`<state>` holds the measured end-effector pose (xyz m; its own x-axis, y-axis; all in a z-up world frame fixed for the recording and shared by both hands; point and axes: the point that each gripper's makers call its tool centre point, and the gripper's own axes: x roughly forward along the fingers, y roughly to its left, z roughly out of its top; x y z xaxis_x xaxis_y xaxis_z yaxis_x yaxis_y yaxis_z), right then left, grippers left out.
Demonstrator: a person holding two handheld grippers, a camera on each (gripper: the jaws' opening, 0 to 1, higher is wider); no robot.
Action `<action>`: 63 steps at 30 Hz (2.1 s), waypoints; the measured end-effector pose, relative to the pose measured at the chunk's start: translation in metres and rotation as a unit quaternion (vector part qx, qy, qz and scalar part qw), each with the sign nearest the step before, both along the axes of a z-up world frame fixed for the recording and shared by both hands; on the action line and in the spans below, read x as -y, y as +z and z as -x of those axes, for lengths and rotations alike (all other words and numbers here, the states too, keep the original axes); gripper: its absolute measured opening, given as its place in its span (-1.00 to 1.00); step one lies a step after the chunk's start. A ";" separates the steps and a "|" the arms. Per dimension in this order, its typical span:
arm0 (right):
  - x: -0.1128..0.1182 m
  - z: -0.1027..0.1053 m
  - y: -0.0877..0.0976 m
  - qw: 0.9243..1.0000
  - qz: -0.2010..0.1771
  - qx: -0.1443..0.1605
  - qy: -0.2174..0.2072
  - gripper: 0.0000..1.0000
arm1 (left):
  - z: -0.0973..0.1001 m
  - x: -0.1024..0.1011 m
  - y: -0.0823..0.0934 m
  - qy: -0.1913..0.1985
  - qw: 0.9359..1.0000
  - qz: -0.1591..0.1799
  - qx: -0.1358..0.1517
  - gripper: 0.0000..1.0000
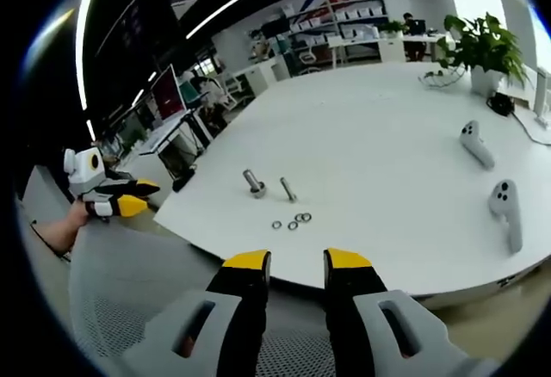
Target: Place the washer onto the threaded stud by aligning its center hole with the stud, sliding it down to the base, and recovering from edge contact or off-axis alignment until the washer reaches the visible bottom stop.
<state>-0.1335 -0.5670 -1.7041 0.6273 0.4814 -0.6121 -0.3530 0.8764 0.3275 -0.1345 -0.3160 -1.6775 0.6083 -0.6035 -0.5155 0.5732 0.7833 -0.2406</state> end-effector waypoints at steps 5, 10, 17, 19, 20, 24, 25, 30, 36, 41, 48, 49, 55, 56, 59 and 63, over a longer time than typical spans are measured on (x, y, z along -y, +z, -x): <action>0.000 -0.004 0.007 1.000 0.007 0.011 0.000 -0.40 | -0.001 -0.001 0.001 0.003 1.000 0.001 0.002 -0.22; 0.017 -0.016 0.014 1.000 -0.001 0.010 -0.026 -0.38 | 0.001 -0.002 0.000 0.001 1.000 0.002 0.000 -0.21; 0.001 -0.040 0.042 0.999 -0.029 0.032 -0.033 -0.36 | 0.001 0.000 0.001 -0.006 1.000 0.001 0.004 -0.21; -0.009 -0.045 0.038 0.999 -0.001 0.034 0.008 -0.36 | 0.002 0.000 0.001 -0.007 1.000 0.000 0.002 -0.20; -0.012 -0.045 0.036 0.999 0.014 0.029 0.023 -0.36 | 0.002 0.000 0.001 -0.008 1.000 0.000 0.002 -0.20; -0.038 -0.048 0.037 0.996 0.043 0.036 0.072 -0.36 | 0.002 0.000 0.001 -0.007 1.000 0.000 0.004 -0.21; -0.047 -0.048 0.035 0.994 0.055 0.035 0.092 -0.36 | 0.001 0.000 0.001 -0.006 1.000 0.000 0.005 -0.21; -0.072 -0.048 0.013 0.979 0.108 0.020 0.169 -0.36 | 0.001 -0.001 0.001 -0.003 1.000 -0.001 0.006 -0.21; -0.091 -0.060 -0.011 0.982 0.091 -0.008 0.166 -0.36 | 0.002 0.000 -0.001 -0.008 1.000 -0.007 0.000 -0.21; -0.092 -0.074 -0.027 0.991 0.049 -0.041 0.115 -0.36 | 0.002 -0.001 -0.002 -0.007 1.000 -0.010 0.001 -0.22; -0.086 -0.084 -0.051 0.991 0.064 -0.059 0.103 -0.36 | 0.002 -0.002 -0.004 -0.006 1.000 -0.015 -0.006 -0.25; -0.088 -0.085 -0.055 0.990 0.069 -0.061 0.107 -0.36 | 0.001 -0.002 -0.004 -0.005 1.000 -0.015 -0.006 -0.25; -0.095 -0.092 -0.075 0.987 0.074 -0.081 0.119 -0.36 | -0.002 -0.004 -0.004 0.004 1.000 -0.014 -0.003 -0.25; -0.100 -0.093 -0.075 0.988 0.051 -0.085 0.114 -0.36 | -0.001 -0.004 -0.005 0.003 1.000 -0.016 -0.006 -0.25; -0.101 -0.102 -0.075 0.991 0.041 -0.088 0.091 -0.36 | -0.001 -0.004 -0.007 0.003 1.000 -0.018 -0.010 -0.25; -0.095 -0.110 -0.085 0.987 0.092 -0.080 0.104 -0.37 | -0.002 -0.004 -0.005 0.003 1.000 -0.015 -0.007 -0.27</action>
<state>-0.0233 -0.4724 -1.7896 0.4152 0.4610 -0.7843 -0.4890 0.8400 0.2348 -0.1329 -0.3119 -1.6826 0.6040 -0.5839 -0.5424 0.5655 0.7936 -0.2245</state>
